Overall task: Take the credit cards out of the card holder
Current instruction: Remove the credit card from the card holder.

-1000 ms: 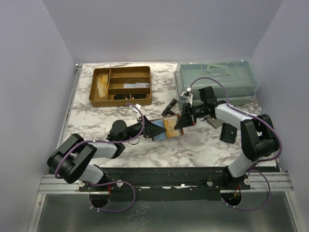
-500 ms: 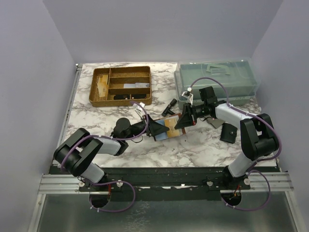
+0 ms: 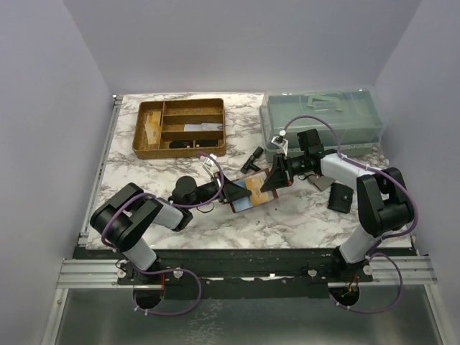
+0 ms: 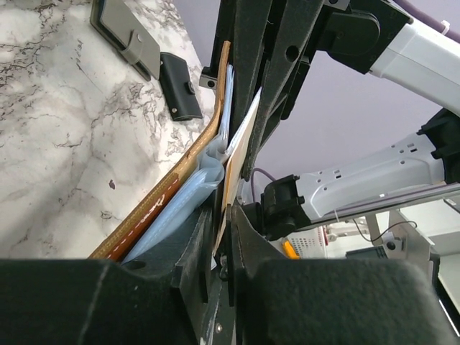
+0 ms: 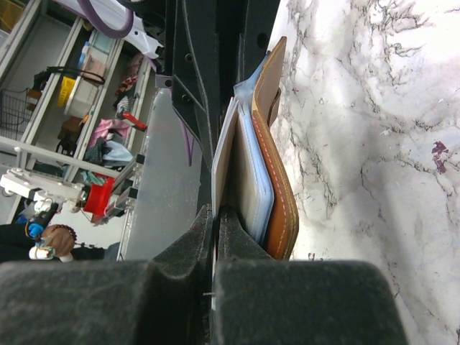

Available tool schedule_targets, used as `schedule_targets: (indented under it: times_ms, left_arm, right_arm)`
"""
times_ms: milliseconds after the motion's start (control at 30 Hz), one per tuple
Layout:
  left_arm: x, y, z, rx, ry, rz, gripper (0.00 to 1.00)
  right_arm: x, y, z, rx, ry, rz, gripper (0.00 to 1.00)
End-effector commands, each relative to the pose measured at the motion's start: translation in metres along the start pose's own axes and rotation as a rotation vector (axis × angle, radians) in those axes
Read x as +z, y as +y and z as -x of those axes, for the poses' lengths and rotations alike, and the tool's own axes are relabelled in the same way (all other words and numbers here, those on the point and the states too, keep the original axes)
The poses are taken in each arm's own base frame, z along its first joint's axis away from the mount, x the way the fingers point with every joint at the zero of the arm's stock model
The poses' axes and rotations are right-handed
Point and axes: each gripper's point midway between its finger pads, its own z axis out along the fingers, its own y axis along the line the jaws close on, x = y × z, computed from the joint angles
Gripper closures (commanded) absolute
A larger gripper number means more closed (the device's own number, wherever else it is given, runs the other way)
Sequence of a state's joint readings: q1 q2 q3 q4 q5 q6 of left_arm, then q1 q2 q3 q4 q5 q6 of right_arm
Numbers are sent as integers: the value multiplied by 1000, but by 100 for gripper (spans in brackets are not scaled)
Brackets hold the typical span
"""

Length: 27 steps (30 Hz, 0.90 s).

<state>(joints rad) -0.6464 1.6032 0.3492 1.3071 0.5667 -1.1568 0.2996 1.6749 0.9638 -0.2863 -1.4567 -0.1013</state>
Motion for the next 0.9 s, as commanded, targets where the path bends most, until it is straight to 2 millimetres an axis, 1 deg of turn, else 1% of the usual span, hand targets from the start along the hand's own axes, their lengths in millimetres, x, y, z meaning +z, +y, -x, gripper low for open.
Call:
schedule_targets:
  times_ms: [0, 67, 100, 167, 200, 300, 333, 367, 400, 433, 500, 533, 600, 700, 767, 867]
  left_arm:
    - [11, -21, 14, 46, -54, -80, 81]
    - [11, -19, 17, 44, -75, -69, 71]
    - [11, -18, 18, 43, -84, -62, 69]
    - [11, -17, 20, 42, -101, -55, 69]
    - [11, -16, 22, 40, -108, -51, 70]
    - [13, -14, 24, 32, -120, -44, 80]
    - [13, -13, 24, 31, -120, -43, 85]
    - [13, -12, 24, 30, -120, -41, 93]
    - [13, -12, 24, 31, -119, -43, 98]
    - [13, -12, 23, 32, -116, -45, 100]
    - [11, -13, 20, 38, -108, -52, 100]
    - [10, -13, 19, 45, -105, -53, 100]
    - [4, -12, 17, 66, -106, -53, 100]
    - [-5, -9, 14, 85, -106, -42, 100]
    - [-10, -7, 12, 93, -99, -37, 100]
    - [-16, -8, 10, 101, -91, -39, 100]
  right_arm:
    - [6, 6, 1, -19, 14, 36, 98]
    - [6, 6, 1, -21, 14, 33, 98]
    - [6, 6, 1, -23, 14, 31, 98]
    - [7, 5, 0, -21, 16, 28, 98]
    - [7, 5, 1, -24, 16, 27, 98]
    - [7, 5, 1, -25, 16, 22, 98]
    - [7, 5, 1, -26, 16, 21, 98]
    - [7, 5, 1, -26, 16, 21, 98]
    - [7, 5, 1, -28, 16, 22, 98]
    - [6, 6, 2, -32, 15, 22, 98]
    - [6, 7, 2, -37, 15, 22, 94]
    - [6, 8, 4, -47, 16, 20, 90]
    - [4, 12, 9, -82, 18, 16, 75]
    - [-3, 18, 15, -121, -1, 12, 59]
    - [-11, 22, 20, -147, -22, 2, 52]
    - [-22, 25, 26, -174, -52, -18, 51]
